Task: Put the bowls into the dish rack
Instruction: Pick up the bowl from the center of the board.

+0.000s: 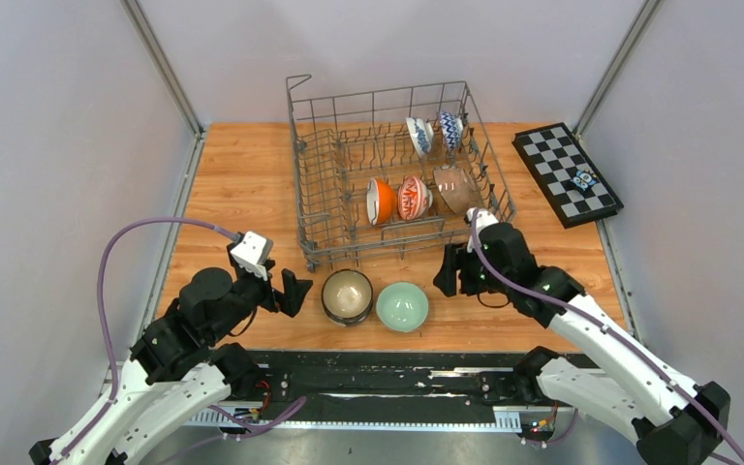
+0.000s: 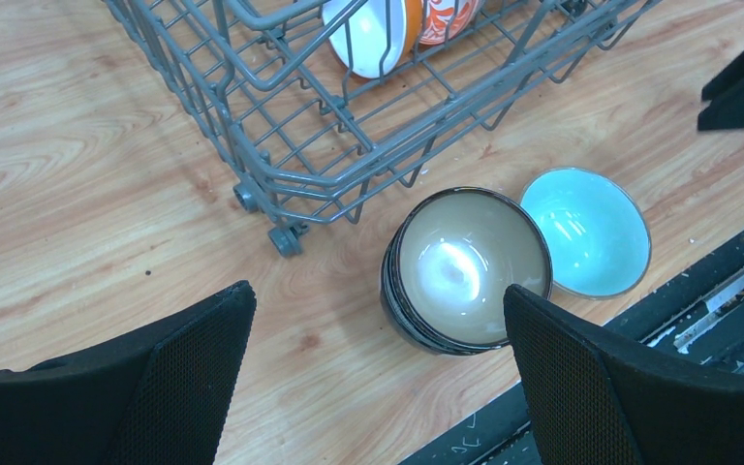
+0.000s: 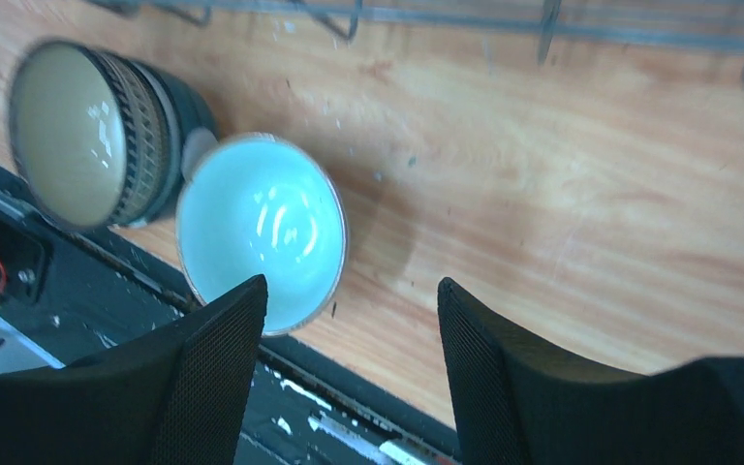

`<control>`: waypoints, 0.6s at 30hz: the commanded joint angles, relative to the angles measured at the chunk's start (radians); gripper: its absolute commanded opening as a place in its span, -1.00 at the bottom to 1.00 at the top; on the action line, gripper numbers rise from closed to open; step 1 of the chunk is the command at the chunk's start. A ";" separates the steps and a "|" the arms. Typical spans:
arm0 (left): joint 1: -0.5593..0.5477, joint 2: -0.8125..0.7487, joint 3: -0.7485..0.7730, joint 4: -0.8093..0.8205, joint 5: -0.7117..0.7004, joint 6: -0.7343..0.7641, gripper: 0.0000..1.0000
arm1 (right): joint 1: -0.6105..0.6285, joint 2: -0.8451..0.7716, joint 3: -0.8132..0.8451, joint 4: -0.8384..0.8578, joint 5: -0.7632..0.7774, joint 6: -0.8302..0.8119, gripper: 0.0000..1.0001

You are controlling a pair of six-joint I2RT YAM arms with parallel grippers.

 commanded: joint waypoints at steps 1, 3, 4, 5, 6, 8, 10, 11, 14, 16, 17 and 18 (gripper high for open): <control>0.004 -0.004 -0.011 0.019 0.014 0.012 1.00 | 0.058 0.014 -0.091 0.033 -0.009 0.096 0.33; 0.005 -0.001 -0.011 0.020 0.017 0.012 1.00 | 0.075 0.038 -0.118 0.063 -0.011 0.116 0.30; 0.004 0.000 -0.011 0.020 0.016 0.013 1.00 | 0.082 0.051 -0.123 0.073 -0.011 0.125 0.30; 0.004 0.000 -0.010 0.019 0.015 0.013 1.00 | 0.090 0.064 -0.127 0.084 -0.011 0.133 0.29; 0.005 0.002 -0.009 0.019 0.012 0.011 1.00 | 0.097 0.075 -0.131 0.096 -0.010 0.141 0.29; 0.004 0.003 -0.009 0.018 0.010 0.011 1.00 | 0.109 0.096 -0.141 0.126 -0.008 0.158 0.29; 0.005 0.003 -0.009 0.018 0.011 0.011 1.00 | 0.121 0.120 -0.158 0.171 -0.015 0.179 0.29; 0.006 0.003 -0.009 0.019 0.012 0.011 1.00 | 0.126 0.134 -0.164 0.195 -0.016 0.188 0.29; 0.004 0.002 -0.009 0.019 0.013 0.009 1.00 | 0.141 0.178 -0.175 0.218 0.013 0.218 0.27; 0.005 0.005 -0.005 0.019 0.015 0.005 1.00 | 0.146 0.195 -0.185 0.231 0.036 0.232 0.24; 0.005 0.008 -0.003 0.019 0.019 0.005 1.00 | 0.147 0.201 -0.191 0.243 0.033 0.238 0.22; 0.004 0.011 -0.002 0.023 0.022 0.004 1.00 | 0.148 0.208 -0.197 0.255 0.026 0.241 0.21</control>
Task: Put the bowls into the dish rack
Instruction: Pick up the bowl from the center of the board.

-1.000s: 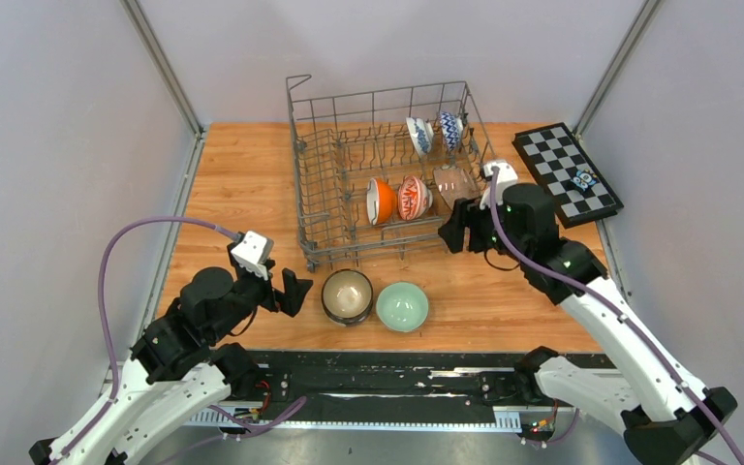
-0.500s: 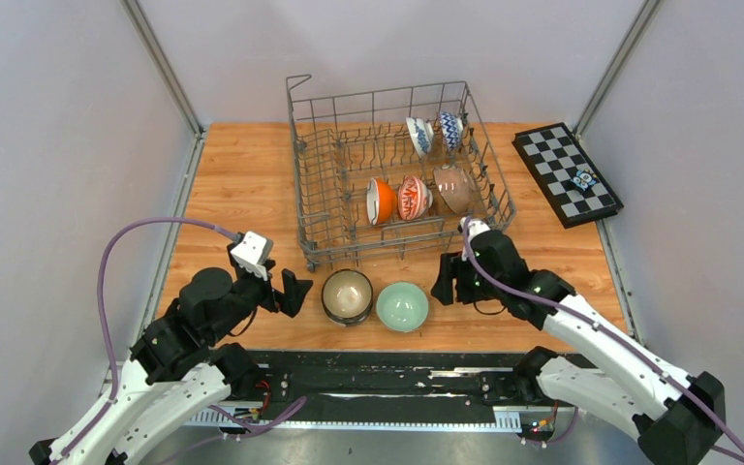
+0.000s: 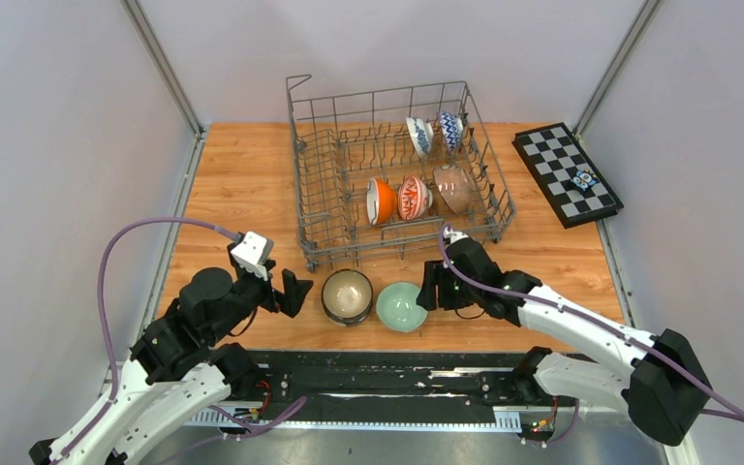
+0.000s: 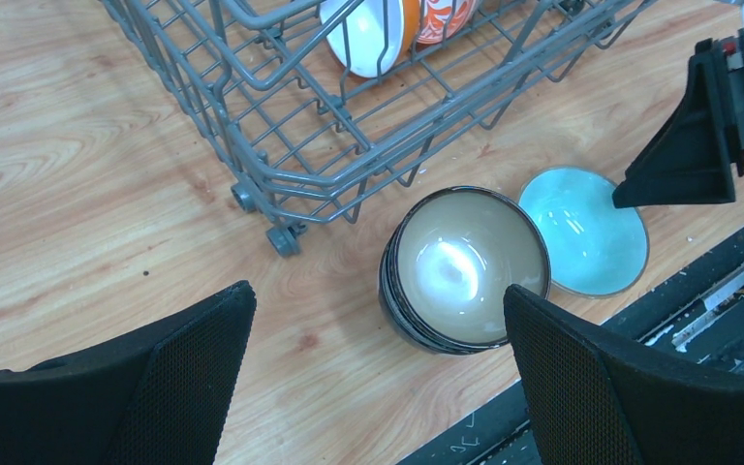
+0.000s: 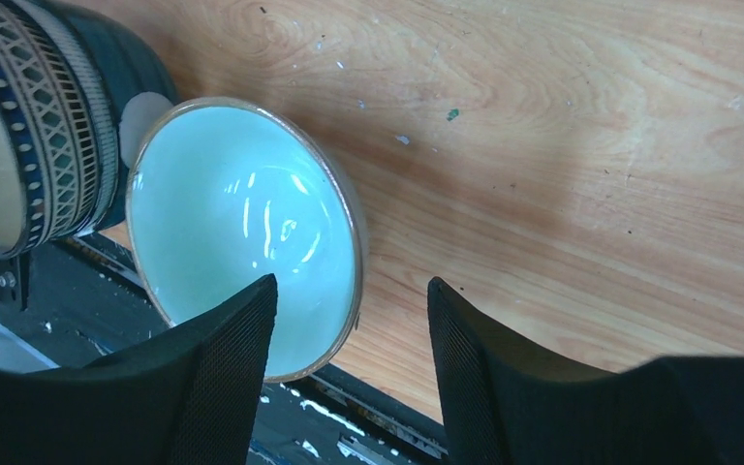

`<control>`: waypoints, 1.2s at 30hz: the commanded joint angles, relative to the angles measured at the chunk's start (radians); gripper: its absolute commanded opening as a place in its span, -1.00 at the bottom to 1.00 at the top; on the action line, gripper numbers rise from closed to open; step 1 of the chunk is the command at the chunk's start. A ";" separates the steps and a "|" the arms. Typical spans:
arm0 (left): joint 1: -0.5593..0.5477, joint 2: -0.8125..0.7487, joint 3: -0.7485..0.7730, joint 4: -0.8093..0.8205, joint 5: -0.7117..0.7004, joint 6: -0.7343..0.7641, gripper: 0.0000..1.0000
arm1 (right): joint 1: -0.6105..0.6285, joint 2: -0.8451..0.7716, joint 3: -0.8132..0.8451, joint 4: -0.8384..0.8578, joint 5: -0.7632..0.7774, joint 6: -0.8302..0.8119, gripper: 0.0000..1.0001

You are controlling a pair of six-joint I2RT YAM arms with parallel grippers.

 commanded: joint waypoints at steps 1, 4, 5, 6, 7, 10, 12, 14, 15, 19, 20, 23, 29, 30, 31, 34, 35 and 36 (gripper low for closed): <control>0.004 0.014 0.001 0.024 0.022 0.002 1.00 | 0.021 0.026 -0.032 0.068 0.016 0.054 0.19; 0.004 0.038 0.019 0.025 0.049 -0.005 1.00 | 0.032 0.050 -0.036 0.082 0.015 0.057 0.11; 0.004 0.047 0.027 0.023 0.057 -0.007 1.00 | 0.037 0.059 -0.037 0.087 0.012 0.057 0.09; 0.005 0.055 0.037 0.023 0.065 -0.013 1.00 | 0.042 0.066 -0.039 0.093 0.012 0.058 0.08; 0.004 0.060 0.046 0.023 0.076 -0.023 1.00 | 0.048 0.074 -0.039 0.095 0.019 0.059 0.06; 0.004 0.070 0.069 0.035 0.141 -0.054 1.00 | 0.058 0.102 -0.035 0.094 0.021 0.055 -0.05; 0.004 0.081 0.084 0.037 0.173 -0.073 1.00 | 0.063 0.113 -0.037 0.095 0.029 0.054 -0.08; 0.005 0.097 0.095 0.036 0.214 -0.086 1.00 | 0.070 0.121 -0.041 0.097 0.038 0.053 -0.12; 0.004 0.107 0.100 0.033 0.234 -0.094 1.00 | 0.072 0.122 -0.042 0.099 0.039 0.052 -0.16; 0.004 0.142 0.107 0.041 0.301 -0.130 1.00 | 0.077 0.118 -0.044 0.098 0.043 0.044 -0.46; 0.004 0.149 0.105 0.047 0.322 -0.144 1.00 | 0.078 0.114 -0.042 0.096 0.042 0.041 -0.62; 0.004 0.168 0.109 0.049 0.367 -0.155 1.00 | 0.079 0.095 -0.037 0.083 0.042 0.031 -0.94; -0.028 0.186 0.100 0.084 0.426 -0.208 1.00 | 0.099 0.030 0.002 -0.014 0.099 -0.009 -0.95; -0.045 0.187 0.098 0.090 0.417 -0.217 1.00 | 0.104 0.016 0.009 -0.029 0.120 -0.014 -0.95; -0.068 0.189 0.097 0.097 0.403 -0.227 1.00 | 0.109 0.000 0.015 -0.046 0.129 -0.016 -0.95; -0.155 0.209 0.081 0.136 0.353 -0.257 1.00 | 0.127 -0.046 0.039 -0.092 0.160 -0.026 -0.95; -0.187 0.220 0.075 0.151 0.330 -0.266 1.00 | 0.135 -0.059 0.048 -0.107 0.171 -0.029 -0.95; -0.225 0.232 0.072 0.166 0.305 -0.270 1.00 | 0.144 -0.070 0.059 -0.125 0.183 -0.034 -0.95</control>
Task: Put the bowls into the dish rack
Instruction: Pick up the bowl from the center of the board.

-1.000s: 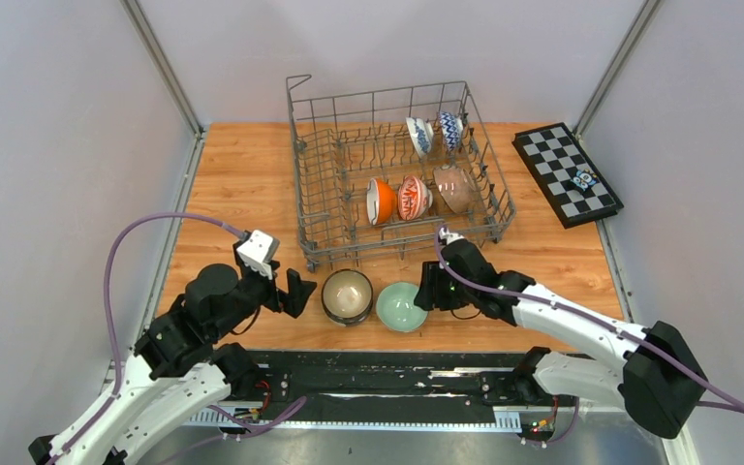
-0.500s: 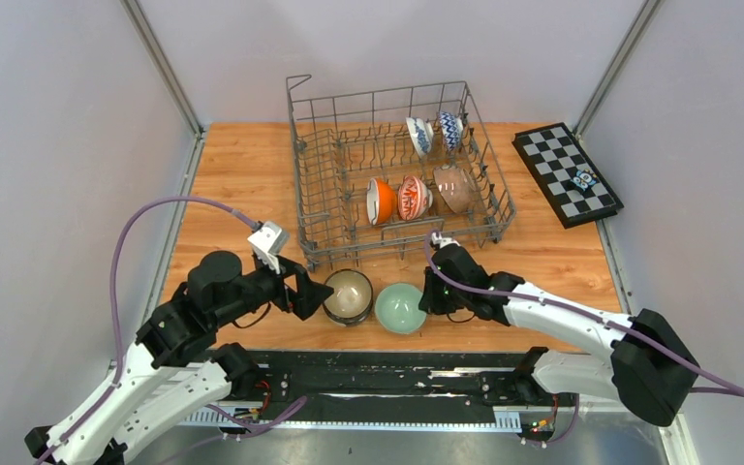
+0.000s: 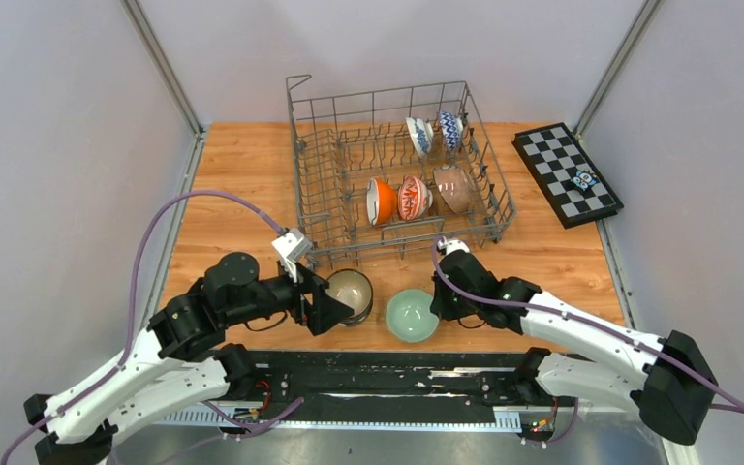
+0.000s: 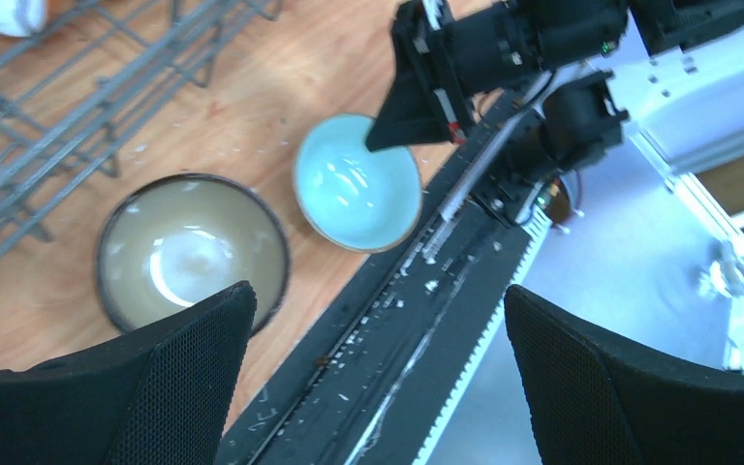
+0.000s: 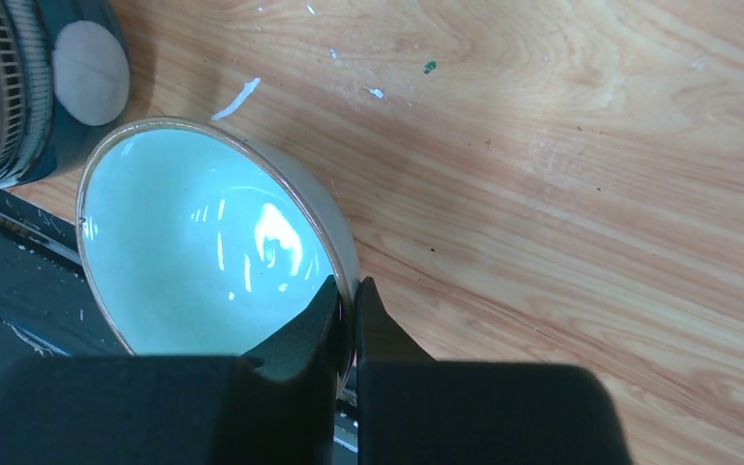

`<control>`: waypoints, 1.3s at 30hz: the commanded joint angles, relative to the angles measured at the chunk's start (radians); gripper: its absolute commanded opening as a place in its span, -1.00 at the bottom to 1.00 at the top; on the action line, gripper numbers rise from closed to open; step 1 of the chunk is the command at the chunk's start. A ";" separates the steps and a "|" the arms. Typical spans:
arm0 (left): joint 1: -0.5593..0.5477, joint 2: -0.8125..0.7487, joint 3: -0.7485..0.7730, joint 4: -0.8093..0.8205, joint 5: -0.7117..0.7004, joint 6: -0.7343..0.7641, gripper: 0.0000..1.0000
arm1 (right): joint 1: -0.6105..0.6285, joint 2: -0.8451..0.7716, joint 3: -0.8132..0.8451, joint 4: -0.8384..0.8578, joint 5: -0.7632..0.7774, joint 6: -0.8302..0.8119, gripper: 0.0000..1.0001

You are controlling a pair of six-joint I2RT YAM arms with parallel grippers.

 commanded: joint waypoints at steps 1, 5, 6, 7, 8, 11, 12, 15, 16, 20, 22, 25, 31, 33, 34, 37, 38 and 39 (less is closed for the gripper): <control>-0.133 0.049 -0.016 0.088 -0.090 -0.050 1.00 | 0.048 -0.073 0.086 -0.079 0.074 -0.028 -0.95; -0.240 0.102 -0.016 0.130 -0.182 -0.083 1.00 | 0.091 -0.102 0.134 -0.152 0.128 -0.037 -0.95; -0.251 0.118 -0.013 0.133 -0.216 -0.093 0.98 | 0.112 -0.109 0.145 -0.173 0.148 -0.037 -0.95; -0.264 0.135 -0.009 0.131 -0.239 -0.101 0.95 | 0.126 -0.115 0.157 -0.187 0.162 -0.038 -0.95; -0.276 0.153 -0.004 0.122 -0.268 -0.108 0.93 | 0.139 -0.119 0.170 -0.199 0.177 -0.039 -0.95; -0.315 0.207 0.010 0.113 -0.346 -0.133 0.88 | 0.174 -0.118 0.211 -0.234 0.204 -0.043 -0.95; -0.327 0.225 0.011 0.118 -0.368 -0.148 0.85 | 0.187 -0.115 0.224 -0.244 0.214 -0.045 -0.95; -0.371 0.292 0.033 0.098 -0.449 -0.182 0.79 | 0.229 -0.104 0.271 -0.273 0.255 -0.046 -0.95; -0.389 0.313 0.045 0.077 -0.485 -0.191 0.77 | 0.241 -0.102 0.285 -0.284 0.268 -0.046 -0.95; -0.437 0.376 0.081 0.048 -0.580 -0.224 0.66 | 0.298 -0.085 0.338 -0.309 0.312 -0.043 -0.95; -0.442 0.396 0.084 0.055 -0.593 -0.242 0.60 | 0.317 -0.070 0.361 -0.317 0.327 -0.048 -0.95; -0.447 0.419 0.084 0.068 -0.610 -0.258 0.49 | 0.349 -0.049 0.392 -0.334 0.356 -0.049 -0.95; -0.449 0.454 0.078 0.074 -0.637 -0.285 0.29 | 0.391 -0.043 0.420 -0.336 0.385 -0.043 -0.95; -0.449 0.457 0.071 0.084 -0.641 -0.293 0.19 | 0.405 -0.043 0.426 -0.337 0.392 -0.040 -0.95; -0.449 0.456 0.067 0.091 -0.641 -0.298 0.14 | 0.411 -0.040 0.432 -0.339 0.398 -0.039 -0.95; -0.449 0.457 0.055 0.110 -0.637 -0.304 0.01 | 0.432 -0.035 0.443 -0.340 0.414 -0.034 -0.95; -0.449 0.460 0.053 0.112 -0.635 -0.306 -0.03 | 0.439 -0.034 0.449 -0.341 0.421 -0.033 -0.95; -0.449 0.462 0.051 0.116 -0.633 -0.308 -0.05 | 0.445 -0.033 0.454 -0.341 0.428 -0.032 -0.95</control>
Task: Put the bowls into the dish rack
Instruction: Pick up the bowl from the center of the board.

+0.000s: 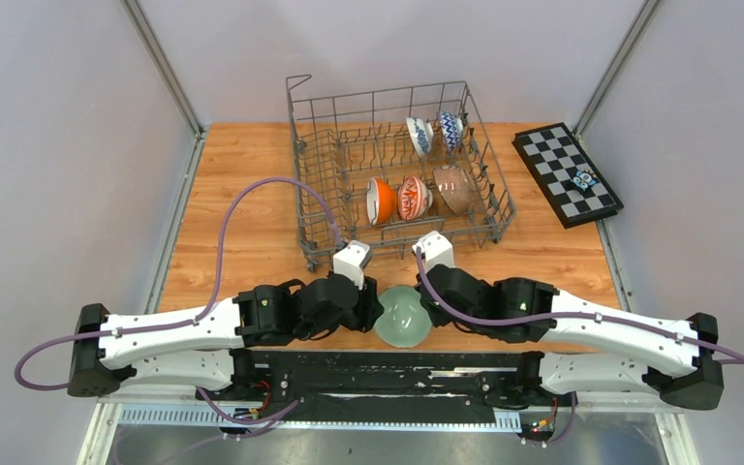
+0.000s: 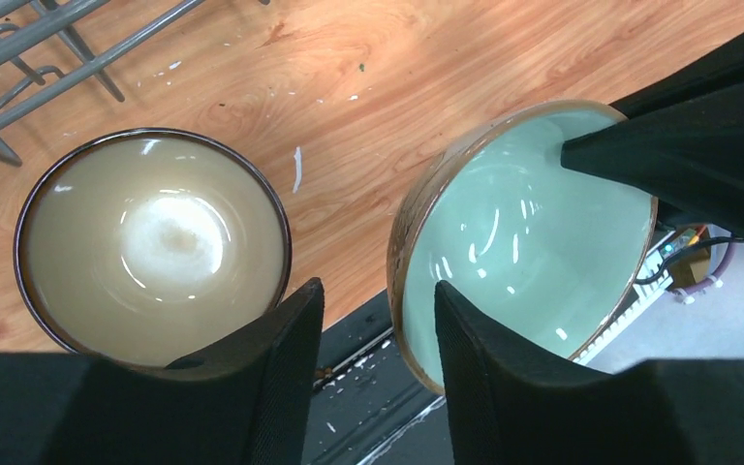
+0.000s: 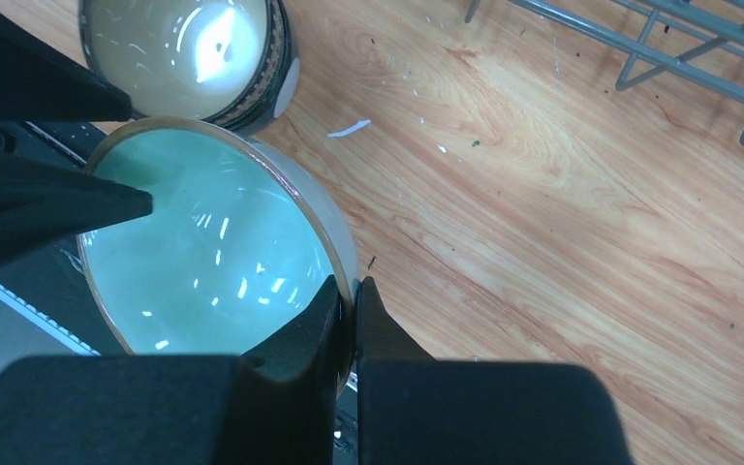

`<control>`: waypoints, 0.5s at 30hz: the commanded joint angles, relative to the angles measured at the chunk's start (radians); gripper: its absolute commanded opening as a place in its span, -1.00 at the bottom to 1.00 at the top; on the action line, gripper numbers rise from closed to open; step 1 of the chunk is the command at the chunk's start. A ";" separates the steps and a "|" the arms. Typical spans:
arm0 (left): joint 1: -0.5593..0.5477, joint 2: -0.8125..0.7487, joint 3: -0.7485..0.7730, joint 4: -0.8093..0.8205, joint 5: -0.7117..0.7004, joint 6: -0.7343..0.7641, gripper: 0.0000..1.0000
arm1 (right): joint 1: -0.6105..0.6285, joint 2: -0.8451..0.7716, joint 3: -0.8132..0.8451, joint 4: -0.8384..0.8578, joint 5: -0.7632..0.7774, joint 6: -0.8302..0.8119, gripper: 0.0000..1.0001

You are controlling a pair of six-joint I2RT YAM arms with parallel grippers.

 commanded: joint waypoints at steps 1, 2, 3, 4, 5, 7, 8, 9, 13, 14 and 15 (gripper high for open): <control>-0.010 0.010 -0.010 0.043 -0.022 -0.024 -0.06 | 0.041 0.002 0.064 0.016 0.065 0.016 -0.95; -0.010 0.012 -0.013 0.046 -0.020 -0.025 -0.08 | 0.046 0.004 0.071 0.017 0.071 0.016 -0.95; -0.010 0.013 -0.014 0.048 -0.019 -0.026 -0.11 | 0.053 0.006 0.077 0.016 0.073 0.015 -0.95; -0.011 0.012 -0.017 0.048 -0.018 -0.027 -0.14 | 0.059 0.011 0.082 0.015 0.079 0.015 -0.95; -0.010 0.011 -0.018 0.052 -0.016 -0.027 -0.20 | 0.064 0.014 0.088 0.013 0.085 0.015 -0.95; -0.010 0.010 -0.021 0.053 -0.014 -0.027 -0.33 | 0.075 0.022 0.097 0.008 0.096 0.014 -0.95; -0.010 0.009 -0.021 0.054 -0.013 -0.026 -0.37 | 0.079 0.025 0.101 0.007 0.101 0.014 -0.95; -0.010 0.009 -0.021 0.053 -0.011 -0.023 -0.40 | 0.082 0.027 0.105 0.007 0.106 0.014 -0.95; -0.010 0.005 -0.022 0.050 -0.010 -0.017 -0.73 | 0.095 0.031 0.117 0.002 0.125 0.016 -0.95; -0.010 0.003 -0.023 0.050 -0.010 -0.016 -0.87 | 0.096 0.033 0.118 0.001 0.129 0.016 -0.95; -0.010 0.002 -0.023 0.050 -0.010 -0.015 -1.00 | 0.099 0.032 0.119 0.001 0.131 0.014 -0.95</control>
